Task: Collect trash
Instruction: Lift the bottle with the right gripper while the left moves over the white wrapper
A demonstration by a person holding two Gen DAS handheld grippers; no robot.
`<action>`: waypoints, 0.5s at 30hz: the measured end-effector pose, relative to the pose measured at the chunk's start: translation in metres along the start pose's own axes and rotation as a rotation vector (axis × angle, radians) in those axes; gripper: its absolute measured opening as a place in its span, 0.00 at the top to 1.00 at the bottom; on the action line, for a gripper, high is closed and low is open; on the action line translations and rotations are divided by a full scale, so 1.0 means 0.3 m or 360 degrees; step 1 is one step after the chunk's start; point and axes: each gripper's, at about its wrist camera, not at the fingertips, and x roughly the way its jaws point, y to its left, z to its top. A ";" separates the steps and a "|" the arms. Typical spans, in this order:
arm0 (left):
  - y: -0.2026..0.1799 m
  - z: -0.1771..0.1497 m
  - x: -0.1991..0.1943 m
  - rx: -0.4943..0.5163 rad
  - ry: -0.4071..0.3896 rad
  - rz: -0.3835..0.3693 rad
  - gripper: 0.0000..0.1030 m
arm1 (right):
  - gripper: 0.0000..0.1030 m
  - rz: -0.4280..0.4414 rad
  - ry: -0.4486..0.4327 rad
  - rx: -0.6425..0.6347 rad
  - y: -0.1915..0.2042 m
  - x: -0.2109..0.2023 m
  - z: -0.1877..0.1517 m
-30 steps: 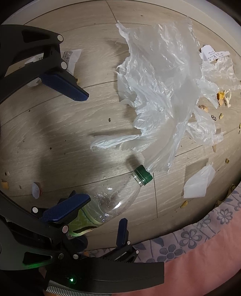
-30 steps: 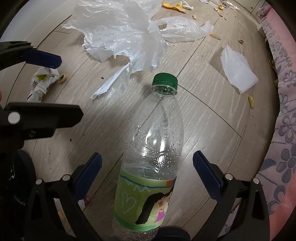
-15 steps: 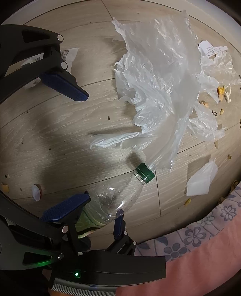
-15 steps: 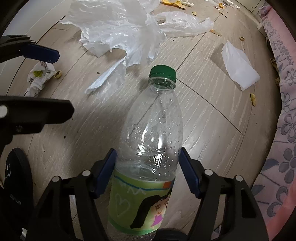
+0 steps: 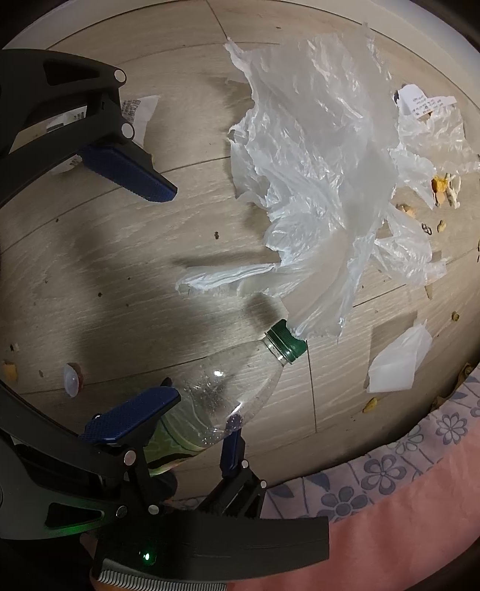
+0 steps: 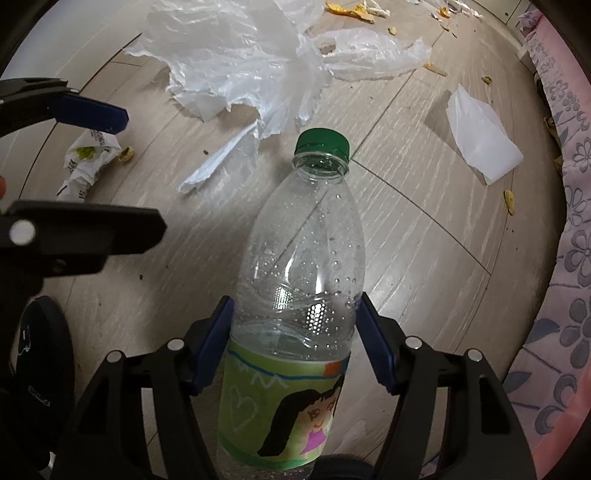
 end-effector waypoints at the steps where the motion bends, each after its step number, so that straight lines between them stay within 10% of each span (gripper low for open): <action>1: 0.001 -0.001 -0.003 -0.0003 0.0001 0.0004 0.06 | 0.39 -0.0001 0.0001 -0.0002 -0.007 0.000 -0.003; 15: 0.073 -0.041 -0.156 -0.0112 -0.0024 0.0052 0.06 | 0.38 -0.0005 0.0051 -0.0059 0.031 -0.123 0.037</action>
